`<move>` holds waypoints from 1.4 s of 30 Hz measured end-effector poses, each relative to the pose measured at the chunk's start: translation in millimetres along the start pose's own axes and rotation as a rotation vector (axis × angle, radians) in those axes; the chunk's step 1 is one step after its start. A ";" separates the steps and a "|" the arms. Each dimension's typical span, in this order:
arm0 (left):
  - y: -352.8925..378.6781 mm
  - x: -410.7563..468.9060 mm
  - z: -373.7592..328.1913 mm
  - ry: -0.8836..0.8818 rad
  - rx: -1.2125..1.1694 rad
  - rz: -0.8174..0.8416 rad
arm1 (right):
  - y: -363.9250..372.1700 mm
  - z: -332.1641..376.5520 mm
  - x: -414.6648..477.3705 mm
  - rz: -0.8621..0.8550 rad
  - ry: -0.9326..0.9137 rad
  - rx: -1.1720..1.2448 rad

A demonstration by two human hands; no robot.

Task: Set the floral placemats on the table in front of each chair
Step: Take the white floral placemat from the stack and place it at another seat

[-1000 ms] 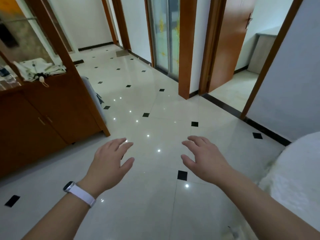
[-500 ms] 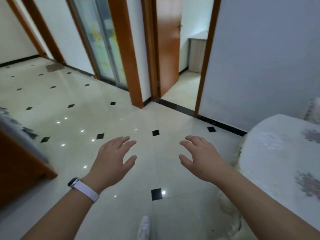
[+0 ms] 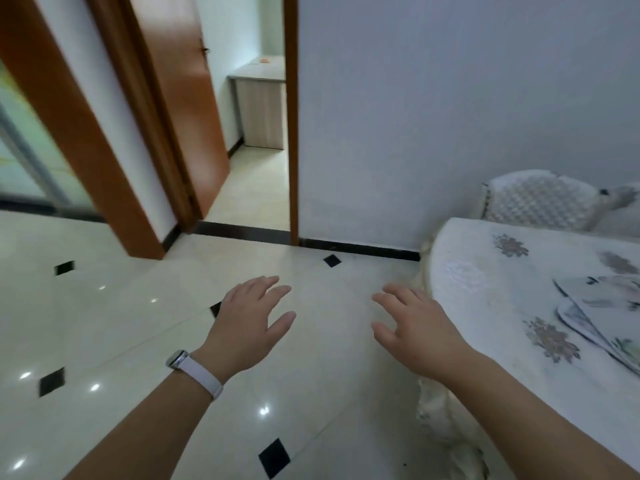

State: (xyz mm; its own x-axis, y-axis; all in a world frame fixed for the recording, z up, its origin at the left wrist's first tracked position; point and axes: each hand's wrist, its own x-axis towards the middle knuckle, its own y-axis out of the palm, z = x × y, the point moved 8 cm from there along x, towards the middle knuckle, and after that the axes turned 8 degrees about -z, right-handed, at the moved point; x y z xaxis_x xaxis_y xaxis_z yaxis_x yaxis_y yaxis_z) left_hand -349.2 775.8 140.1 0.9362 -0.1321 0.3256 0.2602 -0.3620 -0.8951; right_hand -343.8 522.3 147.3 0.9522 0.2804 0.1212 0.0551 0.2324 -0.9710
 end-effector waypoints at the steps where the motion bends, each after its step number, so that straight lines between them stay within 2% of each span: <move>1: 8.7 14.7 -4.8 0.035 -0.029 0.011 | -3.7 -11.3 0.4 -0.009 0.045 -0.013; 6: 59.9 87.5 -48.6 0.215 -0.106 0.091 | -20.9 -77.3 -0.6 -0.066 0.262 -0.061; 12: 121.7 160.5 -116.2 0.401 -0.120 0.172 | -13.0 -150.2 9.4 -0.112 0.412 -0.057; 19: 180.8 247.0 -189.7 0.518 -0.092 0.267 | -3.1 -260.7 39.8 -0.151 0.563 0.013; 25: 216.0 318.2 -276.0 0.626 -0.130 0.275 | -27.7 -345.6 49.0 -0.214 0.667 0.007; 35: 285.9 362.3 -428.2 0.929 -0.224 0.376 | -70.8 -443.7 -8.5 -0.278 0.939 -0.086; 42: 350.1 381.8 -497.8 1.102 -0.317 0.468 | -61.5 -484.8 -40.1 -0.276 1.148 -0.103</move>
State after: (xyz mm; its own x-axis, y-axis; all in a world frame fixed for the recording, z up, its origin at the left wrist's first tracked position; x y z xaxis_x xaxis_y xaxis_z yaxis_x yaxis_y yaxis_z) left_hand -18.2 139.3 102.7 0.1853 -0.9591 0.2139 -0.2582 -0.2576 -0.9311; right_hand -239.6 45.2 102.4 0.6137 -0.7796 0.1246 0.2754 0.0635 -0.9592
